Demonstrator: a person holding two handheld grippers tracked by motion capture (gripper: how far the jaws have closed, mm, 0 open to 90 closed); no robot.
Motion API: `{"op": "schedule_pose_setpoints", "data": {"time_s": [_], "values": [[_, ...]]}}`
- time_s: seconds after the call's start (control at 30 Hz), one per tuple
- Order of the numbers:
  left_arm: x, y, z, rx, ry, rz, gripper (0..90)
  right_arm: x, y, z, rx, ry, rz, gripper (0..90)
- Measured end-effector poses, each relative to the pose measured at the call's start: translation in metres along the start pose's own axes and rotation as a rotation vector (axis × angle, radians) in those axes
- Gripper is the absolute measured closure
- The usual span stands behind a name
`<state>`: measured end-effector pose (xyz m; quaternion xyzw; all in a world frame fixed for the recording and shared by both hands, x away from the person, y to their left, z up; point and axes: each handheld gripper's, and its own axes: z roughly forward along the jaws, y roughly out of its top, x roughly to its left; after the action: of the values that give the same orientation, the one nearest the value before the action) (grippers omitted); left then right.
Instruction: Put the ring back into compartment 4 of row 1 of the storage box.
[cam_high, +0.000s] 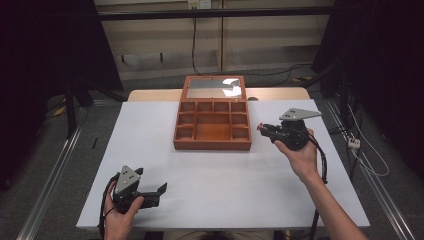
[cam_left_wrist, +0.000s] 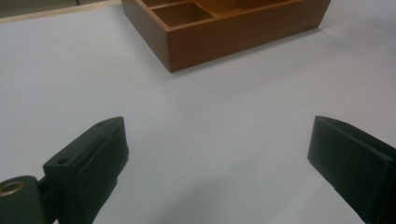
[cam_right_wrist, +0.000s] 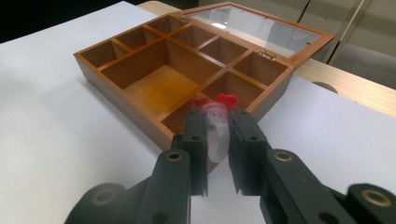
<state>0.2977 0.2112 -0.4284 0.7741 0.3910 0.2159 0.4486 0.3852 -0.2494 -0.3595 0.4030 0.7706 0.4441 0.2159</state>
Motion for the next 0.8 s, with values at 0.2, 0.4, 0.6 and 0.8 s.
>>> {"op": "schedule_pose_setpoints", "data": {"time_s": [0.2,0.4,0.6,0.8], "values": [[0.001,0.0,0.0,0.001,0.001,0.0,4.8,-0.001,0.009,0.007,0.002,-0.003,-0.004,78.1],[0.0,0.0,0.001,0.002,-0.002,0.003,4.9,-0.004,0.016,0.017,-0.003,-0.006,0.005,78.1],[0.0,0.0,0.0,-0.001,-0.001,0.002,4.9,-0.006,0.024,0.026,-0.002,-0.02,0.004,78.1],[0.0,0.001,0.001,-0.006,0.0,0.0,4.9,-0.009,0.029,0.031,-0.003,-0.027,0.0,78.1]]}}
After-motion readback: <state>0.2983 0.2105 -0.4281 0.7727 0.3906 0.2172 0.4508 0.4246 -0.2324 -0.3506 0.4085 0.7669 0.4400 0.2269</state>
